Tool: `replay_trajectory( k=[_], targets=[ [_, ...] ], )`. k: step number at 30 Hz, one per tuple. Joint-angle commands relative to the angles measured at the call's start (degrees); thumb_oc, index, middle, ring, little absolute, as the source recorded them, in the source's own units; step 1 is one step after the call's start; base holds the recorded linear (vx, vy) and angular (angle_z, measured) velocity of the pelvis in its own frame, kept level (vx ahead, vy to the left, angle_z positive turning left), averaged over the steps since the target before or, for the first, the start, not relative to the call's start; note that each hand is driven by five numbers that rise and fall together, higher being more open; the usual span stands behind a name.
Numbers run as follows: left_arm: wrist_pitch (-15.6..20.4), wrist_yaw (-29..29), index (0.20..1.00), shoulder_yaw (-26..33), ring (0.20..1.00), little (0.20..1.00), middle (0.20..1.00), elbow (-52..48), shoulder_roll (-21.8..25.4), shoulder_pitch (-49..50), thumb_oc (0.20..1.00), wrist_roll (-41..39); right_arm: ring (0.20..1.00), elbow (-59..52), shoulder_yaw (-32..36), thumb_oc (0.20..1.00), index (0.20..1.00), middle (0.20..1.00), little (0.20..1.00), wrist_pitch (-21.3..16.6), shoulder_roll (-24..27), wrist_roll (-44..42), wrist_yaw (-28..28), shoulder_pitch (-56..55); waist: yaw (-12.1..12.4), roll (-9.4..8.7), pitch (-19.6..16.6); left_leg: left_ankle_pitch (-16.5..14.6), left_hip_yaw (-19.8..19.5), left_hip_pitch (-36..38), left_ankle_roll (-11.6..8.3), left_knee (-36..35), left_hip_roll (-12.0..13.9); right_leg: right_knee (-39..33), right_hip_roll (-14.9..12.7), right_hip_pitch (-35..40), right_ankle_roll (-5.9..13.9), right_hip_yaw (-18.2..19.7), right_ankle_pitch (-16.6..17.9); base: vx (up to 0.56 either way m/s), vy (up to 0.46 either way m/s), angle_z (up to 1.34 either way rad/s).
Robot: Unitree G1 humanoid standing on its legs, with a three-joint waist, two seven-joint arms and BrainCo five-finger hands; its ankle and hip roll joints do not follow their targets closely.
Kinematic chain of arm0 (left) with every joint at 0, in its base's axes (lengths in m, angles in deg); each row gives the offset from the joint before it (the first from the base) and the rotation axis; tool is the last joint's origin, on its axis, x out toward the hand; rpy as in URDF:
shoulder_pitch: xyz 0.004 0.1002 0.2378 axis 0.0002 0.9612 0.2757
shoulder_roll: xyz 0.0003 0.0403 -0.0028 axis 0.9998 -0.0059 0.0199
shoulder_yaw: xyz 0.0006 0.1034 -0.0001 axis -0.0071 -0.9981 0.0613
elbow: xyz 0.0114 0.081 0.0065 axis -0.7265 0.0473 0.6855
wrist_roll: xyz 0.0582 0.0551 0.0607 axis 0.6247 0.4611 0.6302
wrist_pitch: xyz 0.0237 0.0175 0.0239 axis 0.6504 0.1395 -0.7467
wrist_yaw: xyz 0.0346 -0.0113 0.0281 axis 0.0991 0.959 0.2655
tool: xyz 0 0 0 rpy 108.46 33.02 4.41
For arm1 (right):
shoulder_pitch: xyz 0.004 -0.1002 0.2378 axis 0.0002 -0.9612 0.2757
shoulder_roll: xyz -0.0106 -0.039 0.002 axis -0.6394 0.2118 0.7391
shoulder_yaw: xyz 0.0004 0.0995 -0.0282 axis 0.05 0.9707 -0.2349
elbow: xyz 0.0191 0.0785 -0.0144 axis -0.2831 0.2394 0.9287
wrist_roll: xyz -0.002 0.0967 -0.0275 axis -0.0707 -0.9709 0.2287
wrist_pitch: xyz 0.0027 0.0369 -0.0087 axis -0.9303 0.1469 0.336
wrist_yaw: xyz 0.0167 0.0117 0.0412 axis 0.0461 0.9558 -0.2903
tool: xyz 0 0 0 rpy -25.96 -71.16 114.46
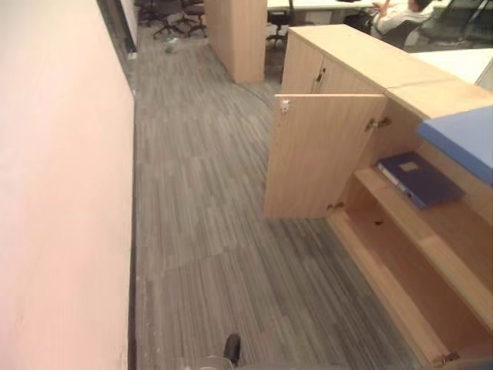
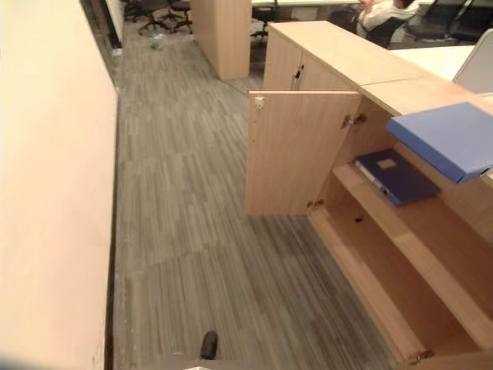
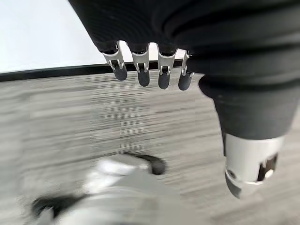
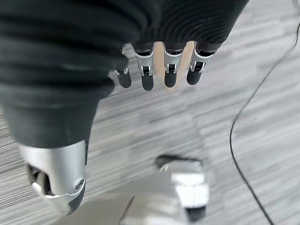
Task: Put the empty folder in the office cabinet
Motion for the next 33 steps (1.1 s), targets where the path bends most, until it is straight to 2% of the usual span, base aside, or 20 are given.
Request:
replay_trajectory(
  k=[1, 2, 3, 4, 6, 7, 8, 9, 10, 11, 12, 13, 17, 18, 22, 23, 28, 29, 32, 33],
  targets=[
    [0.50, -0.40, 1.000, 0.68, 1.000, 1.000, 1.000, -1.09, 0.58, 0.69, 1.000, 0.55, 1.000, -2.86, 0.01, 1.000, 1.000, 1.000, 1.000, -0.27, 1.24, 1.40, -0.36, 0.13, 1.28, 0.21, -1.18, -2.79, -0.05, -2.89, -4.41, 0.32, -0.31, -2.05, -6.04, -3.87, 4.10, 2.33, 9.04, 0.16, 0.200, -0.22],
    [0.34, -0.36, 1.000, 0.45, 1.000, 1.000, 1.000, -1.11, 0.73, 0.63, 1.000, 1.09, 1.000, -3.43, 0.06, 1.000, 1.000, 1.000, 1.000, -0.36, 1.28, 1.17, -0.47, 0.28, 1.09, 0.29, -1.12, -3.46, 0.13, -2.13, -4.03, 0.32, -0.73, 0.21, -6.70, -5.00, 4.52, 2.15, 10.46, 0.18, 0.277, -0.25],
    [0.19, -0.28, 1.000, -0.01, 1.000, 1.000, 1.000, -1.23, 1.10, 0.52, 1.000, 1.95, 1.000, -4.20, -0.03, 1.000, 1.000, 1.000, 1.000, -0.44, 1.49, 1.01, -0.40, 0.53, 0.58, 0.81, -0.54, -4.86, 0.99, -0.52, -2.99, 0.32, -1.57, 7.29, -8.46, -8.41, 4.71, 1.32, 14.58, 0.11, 0.195, -0.25],
    [0.19, -0.28, 1.000, -0.01, 1.000, 1.000, 1.000, -1.22, 1.10, 0.51, 1.000, 1.95, 1.000, -4.20, -0.02, 1.000, 1.000, 1.000, 1.000, -0.43, 1.49, 1.01, -0.40, 0.53, 0.63, 0.78, -0.54, -4.87, 1.05, -0.52, -2.98, 0.32, -1.59, 7.41, -8.49, -8.48, 4.73, 1.39, 14.52, 0.11, 0.213, -0.31],
    [-0.16, -0.26, 1.000, -0.19, 1.000, 1.000, 1.000, -1.45, 1.63, 0.43, 1.000, 2.39, 1.000, -4.92, -0.20, 1.000, 1.000, 1.000, 1.000, -0.59, 1.73, 0.63, -0.22, 0.83, 0.38, 1.42, 0.60, -5.85, 1.91, 0.93, -2.10, 0.32, -1.59, 14.90, -10.07, -11.35, 3.31, -1.26, 17.29, 0.09, 0.195, -0.24],
    [-0.62, -0.19, 1.000, 0.30, 1.000, 1.000, 1.000, -1.47, 2.32, 0.50, 1.000, 2.56, 1.000, -5.45, -0.50, 1.000, 1.000, 1.000, 1.000, -0.62, 1.61, 0.44, -0.21, 0.73, 0.38, 2.04, 1.36, -7.14, 3.61, 2.17, -1.70, 0.32, -1.04, 18.81, -12.08, -12.50, 2.16, -7.15, 16.42, 0.09, 0.183, -0.27],
    [-0.62, -0.19, 1.000, 0.31, 1.000, 1.000, 1.000, -1.47, 2.32, 0.50, 1.000, 2.56, 1.000, -5.46, -0.51, 1.000, 1.000, 1.000, 1.000, -0.61, 1.61, 0.44, -0.20, 0.73, 0.32, 2.01, 1.40, -7.14, 3.56, 2.21, -1.70, 0.32, -1.08, 18.86, -12.13, -12.46, 2.16, -7.20, 16.36, 0.16, 0.164, -0.32],
    [-0.94, -0.50, 1.000, 1.18, 1.000, 1.000, 1.000, -1.11, 2.88, 0.60, 1.000, 2.48, 1.000, -5.50, -0.93, 1.000, 1.000, 1.000, 1.000, -0.41, 1.15, 0.94, -0.22, 0.39, 1.15, 1.68, 1.81, -8.44, 6.27, 3.12, -2.08, 0.32, -0.70, 15.01, -15.27, -10.90, 2.00, -16.00, 14.43, 0.15, 0.019, -0.40],
    [-1.00, -0.59, 1.000, 1.67, 1.000, 1.000, 1.000, -1.02, 3.01, 0.61, 1.000, 2.23, 1.000, -5.55, -1.10, 1.000, 1.000, 1.000, 1.000, -0.31, 1.07, 1.30, -0.17, 0.53, 1.70, 1.30, 1.69, -9.51, 7.15, 3.28, -2.54, 0.32, -0.58, 12.91, -15.79, -10.39, 2.91, -18.67, 13.36, 0.17, 0.012, -0.57],
    [-0.99, -0.58, 1.000, 1.68, 1.000, 1.000, 1.000, -1.00, 3.09, 0.64, 1.000, 2.23, 1.000, -5.57, -1.12, 1.000, 1.000, 1.000, 1.000, -0.29, 0.99, 1.32, -0.17, 0.51, 1.69, 1.18, 1.85, -9.82, 7.12, 3.66, -2.64, 0.32, -0.60, 12.81, -15.78, -9.94, 2.98, -18.72, 13.10, 0.10, -0.050, -1.01],
    [-1.13, -0.61, 1.000, 2.01, 1.000, 1.000, 1.000, -0.89, 3.29, 0.49, 1.000, 1.52, 1.000, -5.86, -1.28, 1.000, 1.000, 1.000, 1.000, -0.31, 0.98, 1.71, 0.16, 1.03, 1.94, 1.49, 2.05, -10.25, 9.63, 3.63, -3.08, 0.32, 0.77, 10.54, -14.83, -12.62, 3.59, -23.79, 12.05, 0.06, -0.034, -1.39],
    [-1.21, -0.69, 1.000, 2.06, 1.000, 1.000, 1.000, -0.82, 3.33, 0.51, 1.000, 1.57, 1.000, -6.16, -1.33, 1.000, 1.000, 1.000, 1.000, -0.34, 0.95, 1.65, 0.34, 1.35, 1.63, 1.80, 2.43, -10.56, 11.15, 4.04, -3.33, 0.32, 1.54, 9.47, -14.00, -14.87, 4.00, -25.59, 11.83, 0.09, -0.043, -1.29],
    [-1.58, -0.89, 1.000, 2.04, 1.000, 1.000, 1.000, -0.81, 2.99, 0.79, 1.000, 3.02, 1.000, -6.84, -1.60, 1.000, 1.000, 1.000, 1.000, -0.40, 0.85, 1.60, 0.87, 1.82, 0.55, 1.88, 4.34, -12.15, 15.63, 7.52, -4.00, 0.32, 3.02, 1.14, -11.81, -17.83, 5.15, -32.17, 15.15, 0.12, -0.054, -0.67],
    [-1.66, -0.88, 1.000, 2.01, 1.000, 1.000, 1.000, -1.01, 3.03, 0.63, 1.000, 3.56, 1.000, -6.87, -1.66, 1.000, 1.000, 1.000, 1.000, -0.34, 0.85, 1.48, 1.07, 1.92, 0.19, 1.38, 4.73, -12.81, 17.20, 8.93, -4.23, 0.32, 3.23, -1.31, -11.52, -18.71, 5.52, -34.14, 16.47, 0.12, -0.077, -0.76],
    [-1.46, -0.92, 1.000, 1.61, 1.000, 1.000, 1.000, -1.49, 2.96, 0.40, 1.000, 4.57, 1.000, -6.04, -1.76, 1.000, 1.000, 1.000, 1.000, -0.43, 0.58, 1.39, 1.43, 0.91, -0.22, 0.23, 4.21, -14.14, 18.14, 10.38, -4.43, 0.32, 3.32, -6.21, -10.06, -16.09, 5.15, -33.69, 17.14, 0.15, -0.139, -0.36],
    [-1.48, -0.90, 1.000, 1.37, 1.000, 1.000, 1.000, -1.55, 2.73, 0.25, 1.000, 4.86, 1.000, -5.55, -1.65, 1.000, 1.000, 1.000, 1.000, -0.39, 0.39, 0.99, 1.49, 0.58, -0.42, -0.10, 3.50, -14.45, 18.74, 11.00, -4.83, 0.32, 4.00, -7.94, -9.11, -15.07, 4.99, -33.17, 17.16, 0.20, -0.215, -0.14],
    [-1.33, -0.89, 1.000, 0.30, 1.000, 1.000, 1.000, -1.90, 2.16, -0.09, 1.000, 5.40, 1.000, -5.00, -1.05, 1.000, 1.000, 1.000, 1.000, -0.55, 0.49, -0.49, 1.63, 0.42, -1.26, -0.03, 2.32, -14.78, 19.86, 12.58, -5.86, 0.33, 5.83, -9.69, -6.58, -13.86, 4.24, -30.88, 16.42, 0.14, -0.151, -0.15],
    [-1.33, -0.67, 1.000, -1.27, 1.000, 1.000, 1.000, -1.97, 1.97, -0.56, 1.000, 6.86, 1.000, -4.61, -1.19, 1.000, 1.000, 1.000, 1.000, -0.66, 0.60, -0.32, 1.66, 0.66, -2.18, -0.24, 2.21, -15.14, 20.96, 12.91, -6.59, 2.13, 7.22, -9.80, -5.33, -13.57, 3.51, -29.08, 15.52, 0.16, -0.210, -0.22],
    [-1.11, -0.26, 1.000, -4.24, 1.000, 1.000, 1.000, -3.12, 1.89, -1.49, 1.000, 9.35, 1.000, -3.84, -2.50, 1.000, 1.000, 1.000, 1.000, -0.48, 0.70, 1.14, 2.04, 0.86, -3.29, -1.16, 2.53, -17.16, 22.76, 11.52, -7.68, 9.68, 10.11, -10.17, -3.77, -12.75, 2.28, -26.72, 14.23, 0.10, -0.180, -0.37],
    [-1.12, -0.26, 1.000, -4.24, 1.000, 1.000, 1.000, -3.13, 1.90, -1.51, 1.000, 9.36, 1.000, -3.82, -2.49, 1.000, 1.000, 1.000, 1.000, -0.49, 0.68, 1.15, 2.05, 0.89, -3.25, -1.15, 2.56, -17.38, 22.77, 11.34, -7.75, 10.10, 10.26, -10.18, -3.70, -12.75, 2.22, -26.70, 14.20, 0.10, -0.165, -0.68]
  ],
)
